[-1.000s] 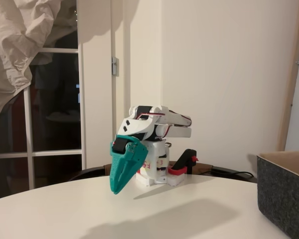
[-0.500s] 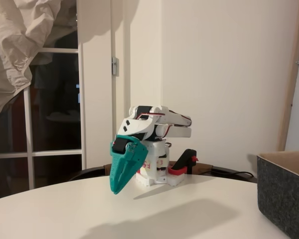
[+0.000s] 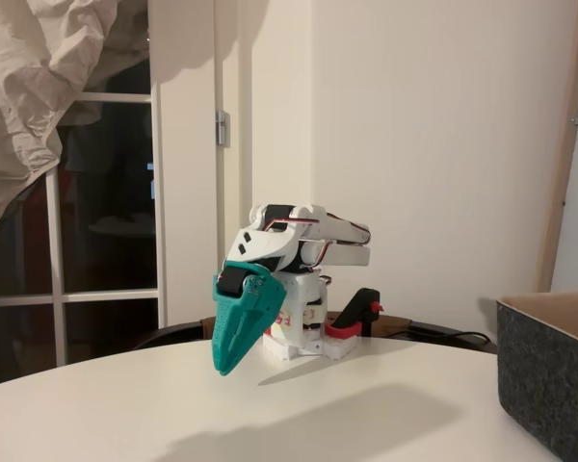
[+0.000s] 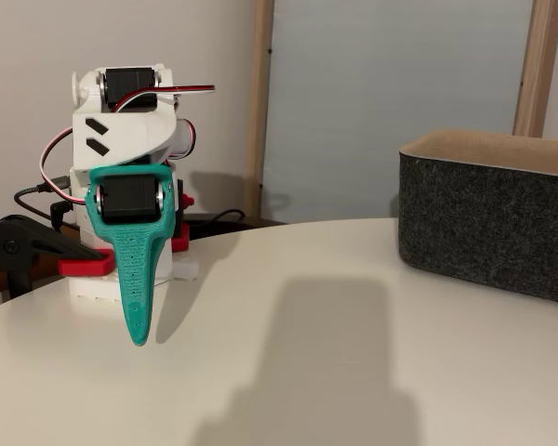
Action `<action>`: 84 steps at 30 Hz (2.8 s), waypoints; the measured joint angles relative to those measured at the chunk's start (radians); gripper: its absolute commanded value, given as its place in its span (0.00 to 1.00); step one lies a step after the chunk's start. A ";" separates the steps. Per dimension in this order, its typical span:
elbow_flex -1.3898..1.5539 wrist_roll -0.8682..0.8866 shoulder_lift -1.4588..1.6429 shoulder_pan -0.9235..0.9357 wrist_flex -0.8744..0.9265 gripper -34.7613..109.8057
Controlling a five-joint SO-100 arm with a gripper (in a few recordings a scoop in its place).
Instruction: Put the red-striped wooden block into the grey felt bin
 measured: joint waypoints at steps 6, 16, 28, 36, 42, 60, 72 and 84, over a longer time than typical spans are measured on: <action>0.000 0.000 0.000 0.000 0.000 0.24; 0.000 0.000 0.000 0.000 0.000 0.24; 0.000 0.000 0.000 0.000 0.000 0.24; 0.000 0.000 0.000 0.000 0.000 0.24; 0.000 0.000 0.000 0.000 0.000 0.24; 0.000 0.000 0.000 0.000 0.000 0.24; 0.000 0.000 0.000 0.000 0.000 0.24; 0.000 0.000 0.000 0.000 0.000 0.24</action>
